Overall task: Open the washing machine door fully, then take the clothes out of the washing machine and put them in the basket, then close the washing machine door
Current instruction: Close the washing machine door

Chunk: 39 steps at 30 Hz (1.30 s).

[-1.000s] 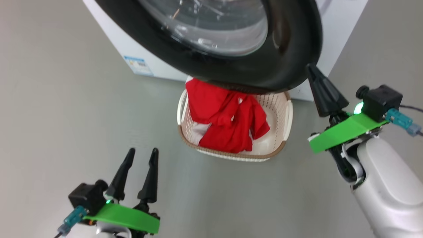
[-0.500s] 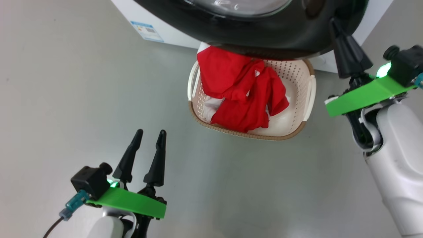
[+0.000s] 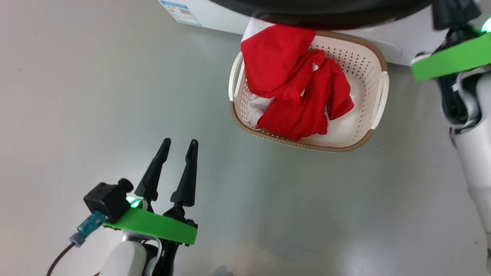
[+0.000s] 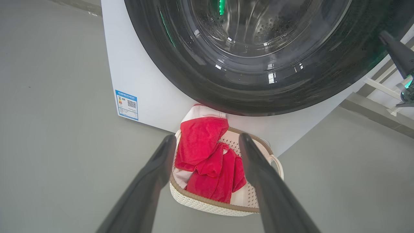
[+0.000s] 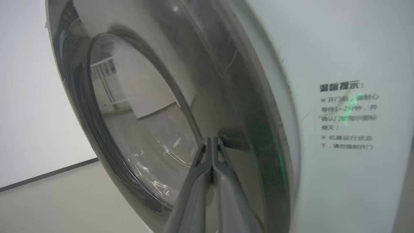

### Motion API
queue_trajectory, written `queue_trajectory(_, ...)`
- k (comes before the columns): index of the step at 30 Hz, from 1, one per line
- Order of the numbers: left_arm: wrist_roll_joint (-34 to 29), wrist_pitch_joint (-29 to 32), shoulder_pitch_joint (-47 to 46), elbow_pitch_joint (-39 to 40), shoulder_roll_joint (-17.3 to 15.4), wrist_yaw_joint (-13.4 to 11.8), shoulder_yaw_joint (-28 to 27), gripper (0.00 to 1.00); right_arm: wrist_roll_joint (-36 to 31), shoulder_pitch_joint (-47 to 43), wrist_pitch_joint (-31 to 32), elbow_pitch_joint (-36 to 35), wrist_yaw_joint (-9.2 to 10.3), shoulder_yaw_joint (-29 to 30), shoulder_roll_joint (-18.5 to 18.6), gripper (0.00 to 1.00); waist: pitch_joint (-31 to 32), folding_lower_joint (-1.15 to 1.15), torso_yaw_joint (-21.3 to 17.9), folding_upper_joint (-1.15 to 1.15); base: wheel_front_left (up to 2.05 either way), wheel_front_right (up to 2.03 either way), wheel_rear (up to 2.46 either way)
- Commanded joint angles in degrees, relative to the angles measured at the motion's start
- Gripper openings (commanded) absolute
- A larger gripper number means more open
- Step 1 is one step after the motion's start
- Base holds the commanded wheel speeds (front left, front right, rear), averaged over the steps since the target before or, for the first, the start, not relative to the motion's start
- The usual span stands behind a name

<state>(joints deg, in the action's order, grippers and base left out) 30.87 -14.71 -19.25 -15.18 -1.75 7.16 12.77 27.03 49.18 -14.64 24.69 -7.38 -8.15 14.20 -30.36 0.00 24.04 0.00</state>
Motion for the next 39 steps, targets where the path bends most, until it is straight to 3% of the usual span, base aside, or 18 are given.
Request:
queue_trajectory(1,0.82,-0.29,-0.58,1.47,-1.13,0.33,-1.65,1.00,-0.73,1.76,-0.36,-1.15,-0.11,0.57,-0.35,0.00,-0.81,0.00,0.58,0.00,0.00,0.00,0.00)
queue_trajectory(11,1.34,-0.29,-1.28,1.60,-1.13,0.33,-1.69,1.00,0.14,5.25,-0.36,-1.69,-0.11,3.26,-0.41,0.00,-2.16,0.00,0.87,0.00,0.00,0.00,0.00)
queue_trajectory(18,1.14,-0.29,-1.11,1.00,-1.13,0.33,-1.97,1.00,0.01,1.29,-0.36,-1.73,-0.11,0.11,-0.78,0.00,-0.29,0.00,0.07,0.00,0.00,0.00,0.00)
queue_trajectory(20,0.75,-0.29,-0.88,0.90,-1.13,0.33,-2.26,1.00,0.31,-0.94,-0.36,-1.88,-0.11,-1.09,-1.08,0.11,0.66,0.00,-0.41,0.00,0.00,0.00,0.00)
queue_trajectory(24,-0.65,-0.29,-0.09,0.26,-1.13,0.33,-3.21,1.00,0.87,-6.09,-0.36,-2.53,-0.11,-3.49,-1.56,0.55,2.94,0.00,-1.72,0.00,0.00,0.00,0.00)
queue_trajectory(25,-1.01,-0.29,0.18,0.07,-1.13,0.33,-3.49,1.00,1.00,-7.47,-0.36,-2.75,-0.11,-3.90,-1.68,0.84,3.56,0.00,-2.10,0.00,0.00,0.00,0.00)
queue_trajectory(26,-1.45,-0.29,0.45,-0.07,-1.13,0.33,-3.78,1.00,1.15,-8.86,-0.36,-2.94,-0.11,-4.20,-1.85,1.00,4.20,0.00,-2.51,0.00,0.00,0.00,0.00)
queue_trajectory(39,-6.23,-0.29,5.50,-1.46,-1.13,0.33,-7.11,1.00,2.82,-26.67,-0.36,-5.87,-0.11,-3.86,-4.09,1.00,13.24,0.00,-8.23,0.00,0.00,0.00,0.00)
